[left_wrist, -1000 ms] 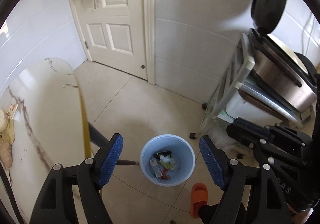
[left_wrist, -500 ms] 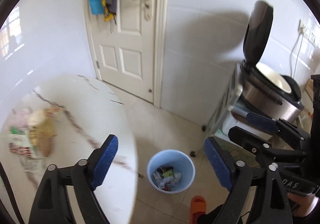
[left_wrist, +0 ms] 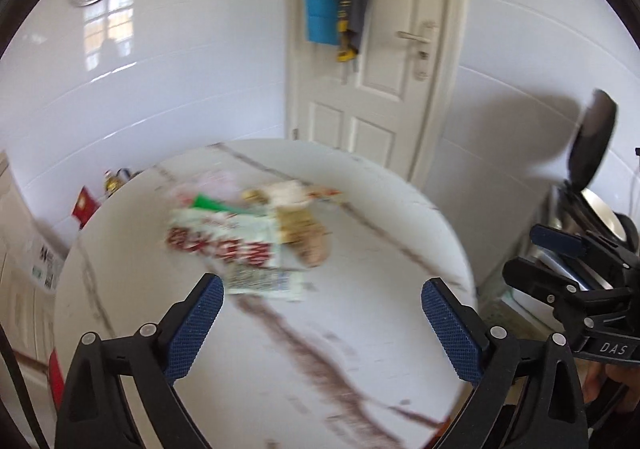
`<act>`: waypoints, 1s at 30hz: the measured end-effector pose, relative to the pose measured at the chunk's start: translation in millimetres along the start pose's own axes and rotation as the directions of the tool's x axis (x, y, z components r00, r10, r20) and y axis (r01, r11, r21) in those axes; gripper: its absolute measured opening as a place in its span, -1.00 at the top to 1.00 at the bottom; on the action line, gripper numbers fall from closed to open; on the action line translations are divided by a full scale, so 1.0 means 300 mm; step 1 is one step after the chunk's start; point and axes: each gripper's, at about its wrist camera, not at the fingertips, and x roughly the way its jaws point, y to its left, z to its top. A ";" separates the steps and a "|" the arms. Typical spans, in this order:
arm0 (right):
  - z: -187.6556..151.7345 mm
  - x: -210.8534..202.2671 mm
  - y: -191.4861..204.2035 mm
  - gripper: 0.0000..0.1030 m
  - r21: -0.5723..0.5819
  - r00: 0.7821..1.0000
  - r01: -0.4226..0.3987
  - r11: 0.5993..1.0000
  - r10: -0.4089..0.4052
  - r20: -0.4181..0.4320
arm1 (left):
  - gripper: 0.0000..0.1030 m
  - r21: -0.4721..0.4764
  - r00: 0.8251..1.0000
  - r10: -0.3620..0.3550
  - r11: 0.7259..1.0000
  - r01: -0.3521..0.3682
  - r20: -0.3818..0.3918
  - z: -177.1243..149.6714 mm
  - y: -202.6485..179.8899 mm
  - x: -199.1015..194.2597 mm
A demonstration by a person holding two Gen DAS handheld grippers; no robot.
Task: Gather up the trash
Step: 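Return to the table and grasp the brown lump with the right gripper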
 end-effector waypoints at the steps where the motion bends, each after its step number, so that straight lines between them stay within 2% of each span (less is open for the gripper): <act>1: 0.010 0.030 0.029 -0.45 -0.012 1.000 -0.013 1.000 0.013 -0.010 | -0.90 -0.019 1.000 0.014 1.000 -0.014 -0.008 -0.004 0.040 0.001; 4: 0.045 0.150 0.122 -0.45 -0.055 0.997 -0.046 0.997 0.043 -0.058 | -0.90 -0.069 0.998 0.057 0.996 -0.060 -0.039 -0.010 0.152 0.009; 8: 0.076 0.327 0.219 -0.45 -0.082 0.990 -0.075 0.994 0.065 -0.128 | -0.90 -0.104 0.995 0.071 0.991 -0.079 -0.075 -0.012 0.245 0.036; 13: 0.086 0.505 0.248 -0.45 -0.079 0.976 -0.087 0.993 0.069 -0.208 | -0.90 -0.101 0.992 0.061 0.992 -0.073 -0.114 0.028 0.299 0.105; 18: 0.099 0.602 0.243 -0.44 -0.085 0.971 -0.077 0.993 0.055 -0.232 | -0.90 -0.085 0.988 0.053 0.994 -0.066 -0.146 0.066 0.296 0.200; 19: 0.101 0.614 0.237 -0.41 -0.085 0.971 -0.076 0.994 0.054 -0.233 | -0.90 -0.079 0.987 0.051 0.995 -0.064 -0.155 0.066 0.289 0.220; 22: 0.107 0.645 0.218 -0.16 -0.072 0.967 -0.096 0.993 0.075 -0.244 | -0.90 -0.065 0.983 0.052 0.996 -0.065 -0.176 0.071 0.264 0.273; 24: 0.104 0.661 0.206 0.31 -0.069 0.960 -0.128 0.989 0.107 -0.257 | -0.90 -0.061 0.980 0.053 0.996 -0.066 -0.190 0.078 0.247 0.309; 30: 0.095 0.621 0.150 0.39 -0.058 0.966 -0.163 0.985 0.148 -0.214 | -0.90 -0.039 0.971 0.055 0.997 -0.066 -0.231 0.088 0.182 0.414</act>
